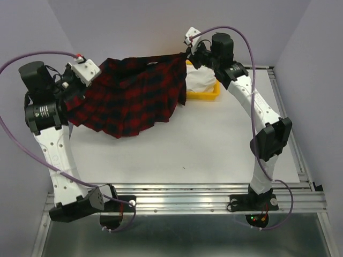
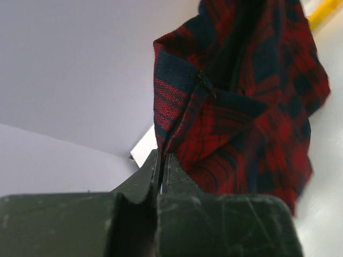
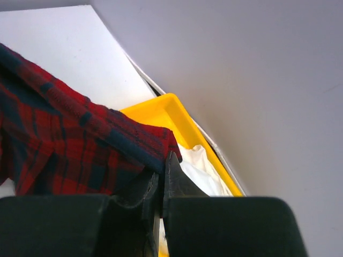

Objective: Fold and stack the skirts
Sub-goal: Flatten the skirt out

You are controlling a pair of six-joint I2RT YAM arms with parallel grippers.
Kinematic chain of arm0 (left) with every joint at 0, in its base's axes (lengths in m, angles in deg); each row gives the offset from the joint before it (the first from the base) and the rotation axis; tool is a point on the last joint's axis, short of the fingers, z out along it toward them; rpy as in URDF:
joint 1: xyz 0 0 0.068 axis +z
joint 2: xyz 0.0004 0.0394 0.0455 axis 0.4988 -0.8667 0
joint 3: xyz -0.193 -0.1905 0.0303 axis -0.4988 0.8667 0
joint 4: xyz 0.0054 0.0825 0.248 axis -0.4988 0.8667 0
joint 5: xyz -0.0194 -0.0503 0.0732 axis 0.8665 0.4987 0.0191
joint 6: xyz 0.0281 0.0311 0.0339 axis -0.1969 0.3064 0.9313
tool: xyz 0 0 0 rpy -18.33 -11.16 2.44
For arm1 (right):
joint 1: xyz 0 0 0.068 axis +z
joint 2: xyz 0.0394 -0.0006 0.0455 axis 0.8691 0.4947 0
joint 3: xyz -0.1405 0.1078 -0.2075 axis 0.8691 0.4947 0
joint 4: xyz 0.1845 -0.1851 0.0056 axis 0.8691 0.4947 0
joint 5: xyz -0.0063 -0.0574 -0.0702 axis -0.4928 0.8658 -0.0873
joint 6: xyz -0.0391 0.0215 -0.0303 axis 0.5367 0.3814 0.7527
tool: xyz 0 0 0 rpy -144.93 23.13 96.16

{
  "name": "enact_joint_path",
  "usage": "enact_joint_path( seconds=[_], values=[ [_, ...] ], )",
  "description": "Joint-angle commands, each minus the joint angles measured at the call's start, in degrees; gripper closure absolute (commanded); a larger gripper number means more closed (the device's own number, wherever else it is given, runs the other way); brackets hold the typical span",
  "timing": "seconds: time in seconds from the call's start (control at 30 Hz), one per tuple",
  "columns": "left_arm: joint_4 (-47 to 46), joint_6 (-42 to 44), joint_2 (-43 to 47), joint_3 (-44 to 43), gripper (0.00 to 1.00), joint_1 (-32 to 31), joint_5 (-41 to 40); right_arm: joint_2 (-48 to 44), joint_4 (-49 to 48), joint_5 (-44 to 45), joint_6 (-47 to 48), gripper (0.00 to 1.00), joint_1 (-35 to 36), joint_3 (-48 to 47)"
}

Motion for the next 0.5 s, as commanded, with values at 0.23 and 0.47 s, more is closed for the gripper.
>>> enact_joint_path(
  seconds=[0.23,0.47],
  values=[
    [24.9,39.2,19.8,22.8,1.0,-7.0,6.2,-28.1,2.8,1.0,22.7,0.99,-8.5,34.9],
    [6.0,14.6,24.9,42.8,0.95,-33.5,3.6,-39.9,3.9,2.0,29.8,0.99,-13.9,61.3]
  ],
)
